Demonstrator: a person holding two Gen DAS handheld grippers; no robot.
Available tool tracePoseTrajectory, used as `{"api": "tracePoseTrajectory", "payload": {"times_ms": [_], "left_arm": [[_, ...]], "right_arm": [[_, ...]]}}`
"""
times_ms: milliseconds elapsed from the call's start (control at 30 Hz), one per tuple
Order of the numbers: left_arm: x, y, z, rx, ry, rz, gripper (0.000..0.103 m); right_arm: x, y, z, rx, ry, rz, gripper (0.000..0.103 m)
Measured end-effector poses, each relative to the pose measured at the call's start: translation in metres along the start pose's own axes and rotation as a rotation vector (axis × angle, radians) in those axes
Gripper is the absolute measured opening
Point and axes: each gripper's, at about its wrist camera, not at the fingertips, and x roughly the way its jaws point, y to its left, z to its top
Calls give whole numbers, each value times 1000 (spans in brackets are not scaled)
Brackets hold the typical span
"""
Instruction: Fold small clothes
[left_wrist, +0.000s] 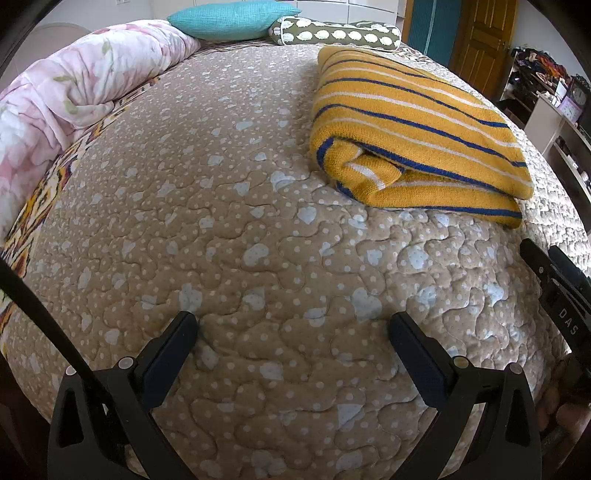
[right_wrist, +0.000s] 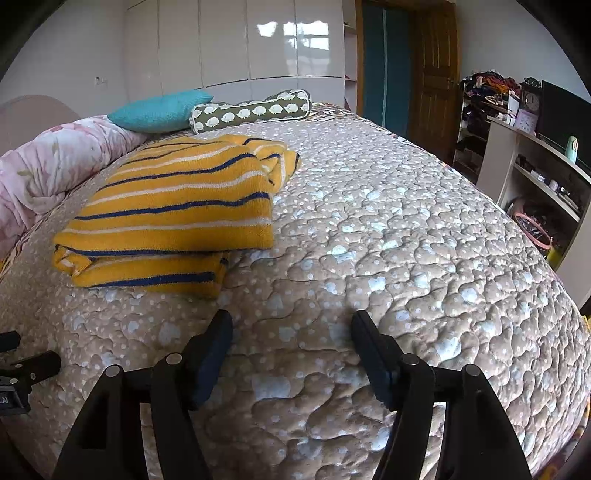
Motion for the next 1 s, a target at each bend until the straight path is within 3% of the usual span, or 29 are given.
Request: {"api": "tracePoseTrajectory", "payload": {"times_ms": [567, 700, 833, 1000], "left_arm": [[1, 1, 0, -14, -40, -15, 103], [-17, 8, 1, -42, -119, -25, 103], [-39, 11, 9, -31, -207, -35, 103], [-46, 18, 19, -31, -217, -72, 103]], "right_arm": [[0, 16, -4, -32, 3, -73, 76], [-9, 16, 2, 6, 5, -10, 76], [-22, 34, 10, -43, -28, 1, 76], [-24, 56, 22, -74, -26, 29, 76]]}}
